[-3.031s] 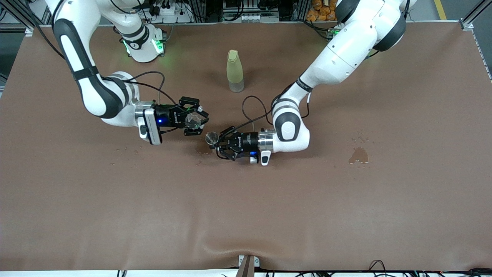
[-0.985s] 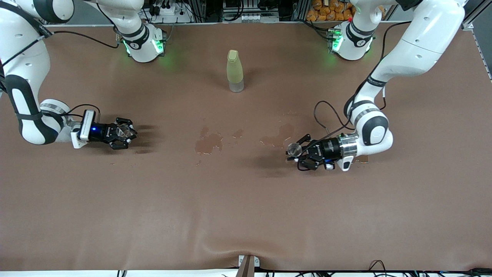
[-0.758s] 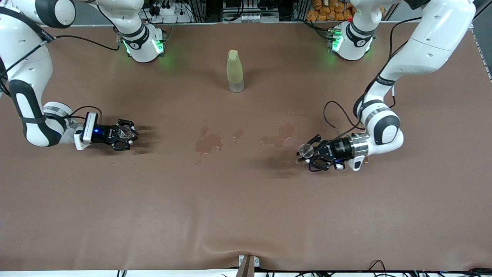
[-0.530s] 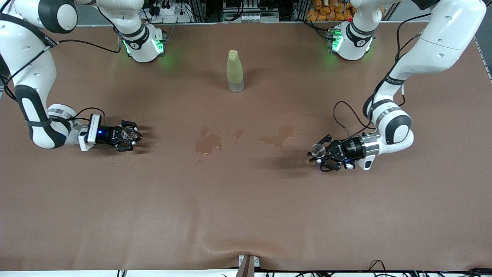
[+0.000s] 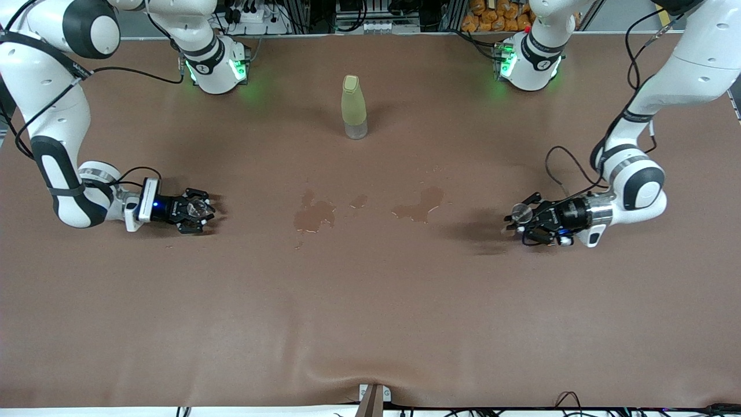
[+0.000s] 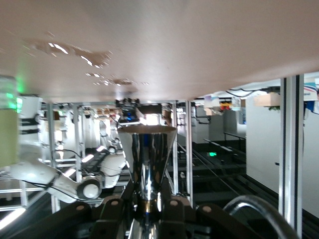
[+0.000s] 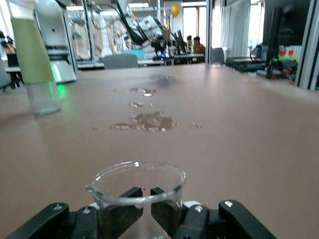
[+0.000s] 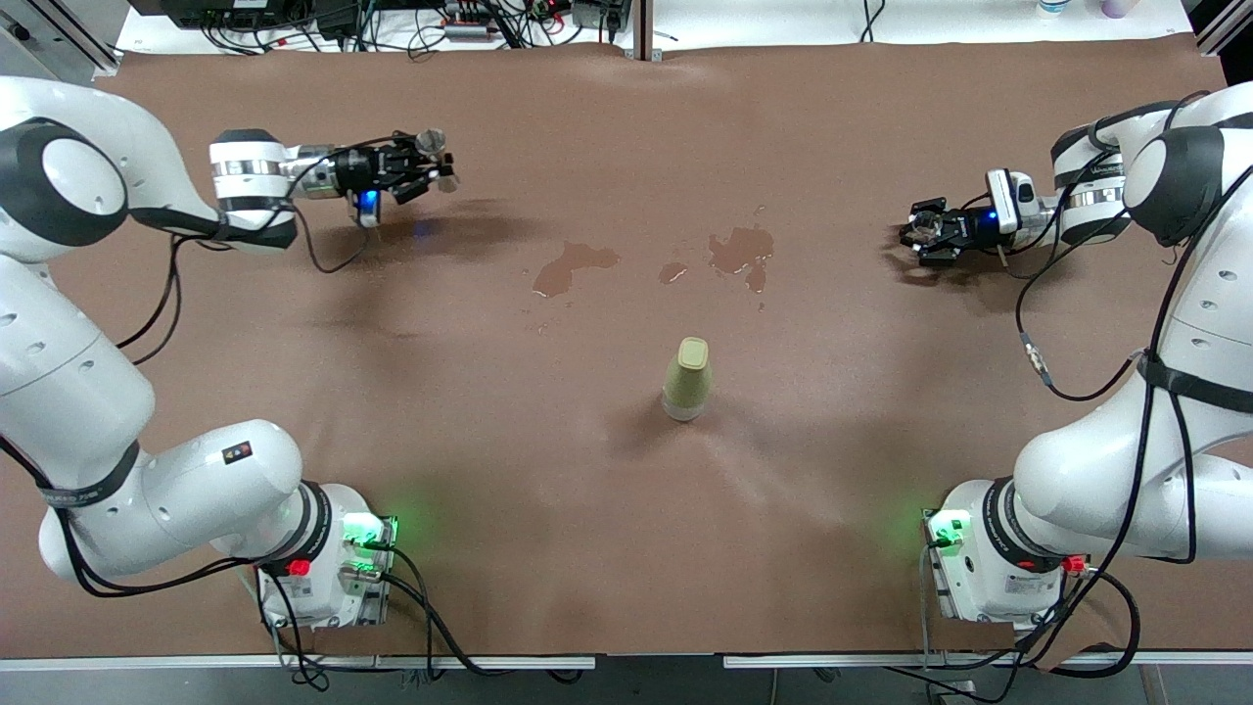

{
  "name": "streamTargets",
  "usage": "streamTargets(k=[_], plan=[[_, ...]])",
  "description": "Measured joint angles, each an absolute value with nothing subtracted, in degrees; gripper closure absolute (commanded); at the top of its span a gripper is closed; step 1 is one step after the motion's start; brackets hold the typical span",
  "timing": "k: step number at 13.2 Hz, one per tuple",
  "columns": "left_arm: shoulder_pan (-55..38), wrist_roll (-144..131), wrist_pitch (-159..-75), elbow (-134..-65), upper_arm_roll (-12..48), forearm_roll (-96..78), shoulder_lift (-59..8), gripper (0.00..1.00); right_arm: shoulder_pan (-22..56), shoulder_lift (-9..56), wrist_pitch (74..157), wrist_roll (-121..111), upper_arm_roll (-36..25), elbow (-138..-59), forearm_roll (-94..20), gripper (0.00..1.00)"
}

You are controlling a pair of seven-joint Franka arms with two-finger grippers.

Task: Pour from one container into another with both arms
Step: 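Carry the glass cup away with the right gripper while the left gripper withdraws the jigger, then lower the glass cup onto the table and open the right gripper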

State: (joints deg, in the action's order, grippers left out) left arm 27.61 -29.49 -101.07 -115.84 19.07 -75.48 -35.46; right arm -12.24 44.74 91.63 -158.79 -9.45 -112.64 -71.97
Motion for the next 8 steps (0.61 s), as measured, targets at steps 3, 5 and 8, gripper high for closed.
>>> streamTargets(k=[3, 5, 8], plan=[[33.1, -29.1, -98.2, -116.4, 19.0, -68.7, -35.7, 1.0, -12.2, 45.0, 94.2, -158.8, -9.3, -112.5, -72.0, 1.0], [36.3, -27.7, -96.9, -116.5, 19.0, -64.4, -36.5, 1.0, -12.2, 45.2, 95.1, -158.8, -9.3, -112.4, -72.0, 1.0], [39.6, -24.9, -95.2, -116.2, 18.9, -61.0, -39.0, 1.0, -12.2, 45.4, 95.3, -158.6, -9.2, -112.4, -72.0, 0.52]])
